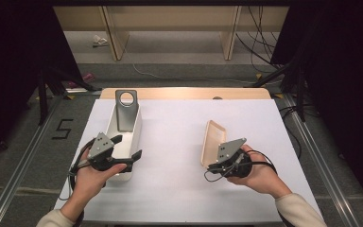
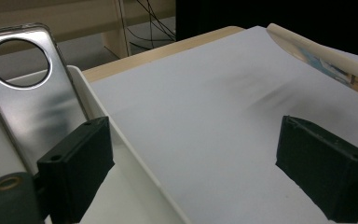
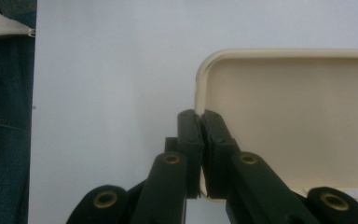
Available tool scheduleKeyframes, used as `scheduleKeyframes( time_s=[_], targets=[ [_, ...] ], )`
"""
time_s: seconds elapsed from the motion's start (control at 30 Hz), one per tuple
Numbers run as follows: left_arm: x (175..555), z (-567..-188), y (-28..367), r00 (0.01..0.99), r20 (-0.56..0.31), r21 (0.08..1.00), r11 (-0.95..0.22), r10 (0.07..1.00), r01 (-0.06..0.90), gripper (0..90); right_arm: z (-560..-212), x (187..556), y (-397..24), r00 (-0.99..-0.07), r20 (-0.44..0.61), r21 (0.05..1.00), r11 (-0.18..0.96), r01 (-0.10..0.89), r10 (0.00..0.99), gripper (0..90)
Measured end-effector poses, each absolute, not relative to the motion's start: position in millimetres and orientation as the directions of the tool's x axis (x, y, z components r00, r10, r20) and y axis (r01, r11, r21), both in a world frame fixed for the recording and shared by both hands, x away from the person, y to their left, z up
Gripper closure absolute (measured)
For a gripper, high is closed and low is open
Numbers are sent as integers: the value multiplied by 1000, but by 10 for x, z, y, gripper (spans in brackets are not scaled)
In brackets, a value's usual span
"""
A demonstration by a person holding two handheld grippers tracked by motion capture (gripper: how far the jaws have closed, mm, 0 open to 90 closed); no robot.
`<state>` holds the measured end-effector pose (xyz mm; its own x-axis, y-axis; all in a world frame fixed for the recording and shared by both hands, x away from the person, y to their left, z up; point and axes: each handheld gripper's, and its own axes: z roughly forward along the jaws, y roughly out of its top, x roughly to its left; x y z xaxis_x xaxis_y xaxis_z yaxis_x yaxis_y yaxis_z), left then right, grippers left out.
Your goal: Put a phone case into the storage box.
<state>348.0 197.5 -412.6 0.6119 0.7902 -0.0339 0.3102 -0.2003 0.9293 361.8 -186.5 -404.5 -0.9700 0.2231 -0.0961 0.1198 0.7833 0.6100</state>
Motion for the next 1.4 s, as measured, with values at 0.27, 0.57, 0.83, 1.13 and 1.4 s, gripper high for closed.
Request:
scheduleKeyframes(
  time_s=[0.27, 0.57, 0.83, 1.13, 1.4],
  targets=[
    [3521, -4027, 1901, 626, -52, 929, -193, 778, 316, 107, -4046, 3617, -1716, -975, -96, 618, 780, 99, 201, 877],
    [3645, -3894, 1672, 662, -47, 925, -218, 748, 312, 109, -4031, 3613, -1564, -979, -104, 622, 780, 72, 173, 877],
    [3801, -3835, 1351, 692, -48, 907, -259, 720, 332, 114, -4015, 3595, -1475, -982, -109, 627, 777, 54, 156, 878],
    [3961, -3793, 902, 736, -64, 881, -308, 673, 358, 135, -4021, 3583, -1435, -983, -110, 627, 777, 49, 150, 878],
    [4238, -3821, 591, 721, -104, 831, -339, 685, 442, 167, -4026, 3569, -1405, -983, -115, 620, 783, 39, 141, 878]
  ],
)
